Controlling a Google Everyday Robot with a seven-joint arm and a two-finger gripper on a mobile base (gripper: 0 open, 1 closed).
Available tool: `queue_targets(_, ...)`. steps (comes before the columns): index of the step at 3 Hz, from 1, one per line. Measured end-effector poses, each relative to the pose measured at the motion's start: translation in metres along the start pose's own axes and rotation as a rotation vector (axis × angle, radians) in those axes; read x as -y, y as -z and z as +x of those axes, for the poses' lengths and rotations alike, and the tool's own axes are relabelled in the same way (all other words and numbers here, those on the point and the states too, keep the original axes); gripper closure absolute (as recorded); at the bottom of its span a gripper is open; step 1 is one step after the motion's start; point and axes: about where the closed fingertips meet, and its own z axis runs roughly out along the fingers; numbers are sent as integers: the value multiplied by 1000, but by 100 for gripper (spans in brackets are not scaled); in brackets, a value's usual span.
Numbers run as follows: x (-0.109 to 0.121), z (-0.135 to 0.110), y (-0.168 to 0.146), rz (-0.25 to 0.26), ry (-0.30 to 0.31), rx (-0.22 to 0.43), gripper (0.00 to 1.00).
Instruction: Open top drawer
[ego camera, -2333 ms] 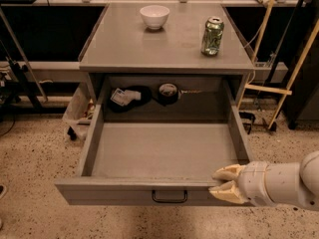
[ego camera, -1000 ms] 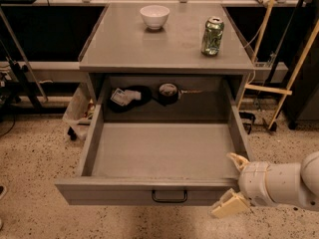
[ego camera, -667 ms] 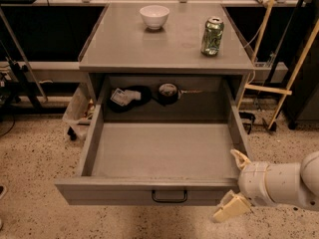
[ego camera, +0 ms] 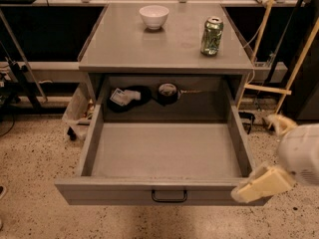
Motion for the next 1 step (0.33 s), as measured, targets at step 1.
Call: queue_targets(1, -4, -34, 32, 51, 49, -15, 0)
